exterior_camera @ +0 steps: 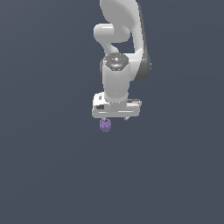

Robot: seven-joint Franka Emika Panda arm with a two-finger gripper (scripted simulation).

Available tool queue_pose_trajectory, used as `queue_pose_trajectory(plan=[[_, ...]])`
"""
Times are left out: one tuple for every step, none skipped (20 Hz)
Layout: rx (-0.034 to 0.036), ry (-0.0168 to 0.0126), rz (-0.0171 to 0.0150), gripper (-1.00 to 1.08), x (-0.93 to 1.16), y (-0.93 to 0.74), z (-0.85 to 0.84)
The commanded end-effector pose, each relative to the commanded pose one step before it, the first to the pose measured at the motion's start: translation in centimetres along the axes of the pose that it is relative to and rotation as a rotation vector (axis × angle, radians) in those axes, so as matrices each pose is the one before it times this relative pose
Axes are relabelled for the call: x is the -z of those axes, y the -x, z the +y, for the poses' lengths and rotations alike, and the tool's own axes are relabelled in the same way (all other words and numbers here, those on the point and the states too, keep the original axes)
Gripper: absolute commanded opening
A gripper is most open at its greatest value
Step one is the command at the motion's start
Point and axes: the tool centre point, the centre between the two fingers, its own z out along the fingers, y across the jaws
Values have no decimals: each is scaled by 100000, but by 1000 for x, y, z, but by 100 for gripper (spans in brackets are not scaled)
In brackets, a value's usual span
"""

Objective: Pick up the object and move it to a goal position.

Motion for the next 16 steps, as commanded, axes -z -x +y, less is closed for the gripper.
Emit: queue_pose_trajectory(plan=[[0, 0, 0, 100, 0, 0, 1], [-79, 57, 8, 100, 13, 0, 79], [-255, 173, 22, 100, 39, 1, 244], [-412, 278, 34, 100, 66, 2, 396], [-576, 385, 45, 100, 96, 2, 547], [-746, 492, 53, 100, 131, 0, 694], [-805, 520, 51, 100, 154, -6, 725], [-651, 408, 37, 100, 141, -14, 561], [-484, 292, 25, 100, 124, -21, 391], [-312, 177, 15, 100, 100, -24, 225], [-139, 67, 6, 100, 62, -21, 72], [0, 0, 0, 100, 7, -5, -30], [168, -99, -8, 100, -51, 14, -99], [157, -62, -6, 100, -99, 39, -50], [164, -43, -5, 100, -147, 64, 5], [193, -32, -5, 100, -195, 89, 41]])
